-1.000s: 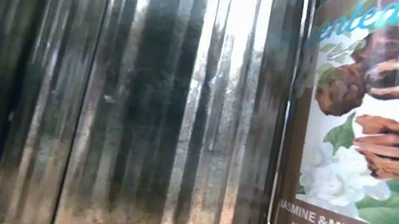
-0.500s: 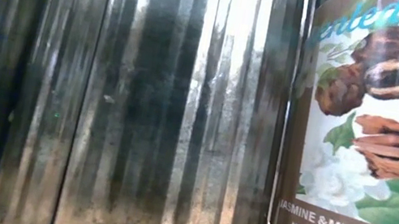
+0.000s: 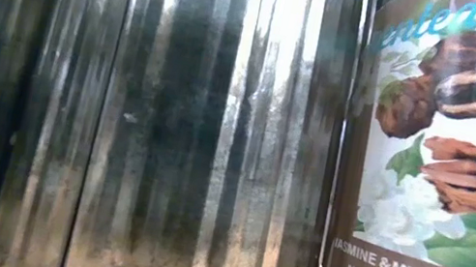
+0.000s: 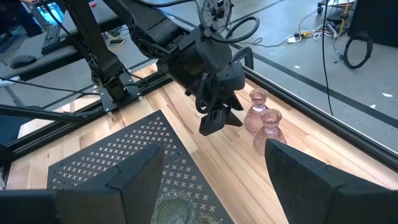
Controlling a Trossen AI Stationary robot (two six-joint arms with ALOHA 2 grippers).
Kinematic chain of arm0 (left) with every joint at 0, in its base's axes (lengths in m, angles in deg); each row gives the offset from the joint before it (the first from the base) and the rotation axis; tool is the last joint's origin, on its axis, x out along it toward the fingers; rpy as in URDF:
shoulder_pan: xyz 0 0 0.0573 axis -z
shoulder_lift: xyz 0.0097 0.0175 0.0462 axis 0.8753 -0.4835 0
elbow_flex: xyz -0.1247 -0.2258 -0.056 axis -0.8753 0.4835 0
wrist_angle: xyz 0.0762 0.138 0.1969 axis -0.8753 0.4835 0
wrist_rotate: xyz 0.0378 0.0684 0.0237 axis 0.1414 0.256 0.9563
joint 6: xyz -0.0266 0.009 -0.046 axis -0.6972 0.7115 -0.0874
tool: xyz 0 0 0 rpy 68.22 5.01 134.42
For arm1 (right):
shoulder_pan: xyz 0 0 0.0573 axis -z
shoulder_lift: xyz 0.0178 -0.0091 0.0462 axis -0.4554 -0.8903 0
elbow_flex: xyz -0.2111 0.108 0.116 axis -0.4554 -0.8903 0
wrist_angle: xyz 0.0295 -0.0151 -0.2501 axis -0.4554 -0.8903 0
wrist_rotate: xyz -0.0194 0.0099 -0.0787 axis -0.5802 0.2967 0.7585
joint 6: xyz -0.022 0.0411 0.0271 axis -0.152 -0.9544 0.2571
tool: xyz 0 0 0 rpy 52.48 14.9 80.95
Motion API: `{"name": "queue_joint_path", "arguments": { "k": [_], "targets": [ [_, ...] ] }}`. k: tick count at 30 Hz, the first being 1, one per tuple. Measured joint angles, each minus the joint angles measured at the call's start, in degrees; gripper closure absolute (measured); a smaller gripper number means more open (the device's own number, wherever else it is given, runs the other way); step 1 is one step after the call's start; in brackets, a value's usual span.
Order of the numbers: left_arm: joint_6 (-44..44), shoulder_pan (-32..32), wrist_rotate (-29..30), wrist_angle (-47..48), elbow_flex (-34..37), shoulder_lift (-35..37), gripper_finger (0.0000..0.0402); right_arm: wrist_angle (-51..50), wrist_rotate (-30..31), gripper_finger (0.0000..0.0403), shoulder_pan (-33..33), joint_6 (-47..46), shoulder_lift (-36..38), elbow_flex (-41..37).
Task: Pick & Place candle stick holders
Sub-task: Put the left pink glass candle holder on the shelf
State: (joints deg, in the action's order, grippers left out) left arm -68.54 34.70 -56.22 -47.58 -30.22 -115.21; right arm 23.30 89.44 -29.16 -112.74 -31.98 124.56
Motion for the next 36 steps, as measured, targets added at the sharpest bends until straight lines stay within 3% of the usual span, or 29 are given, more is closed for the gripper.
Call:
{"name": "queue_joint_path", "arguments": {
  "k": [8,36],
  "targets": [
    [-0.77,-0.01,1.66,-4.05,0.0,0.02,0.013,0.01,-0.02,0.0124,-0.01,0.02,0.0,0.0],
    [1.96,-2.53,5.39,-16.72,-0.02,-3.93,0.0138,0.05,0.42,0.0124,0.0,-0.02,0.0,0.02]
  ]
}}
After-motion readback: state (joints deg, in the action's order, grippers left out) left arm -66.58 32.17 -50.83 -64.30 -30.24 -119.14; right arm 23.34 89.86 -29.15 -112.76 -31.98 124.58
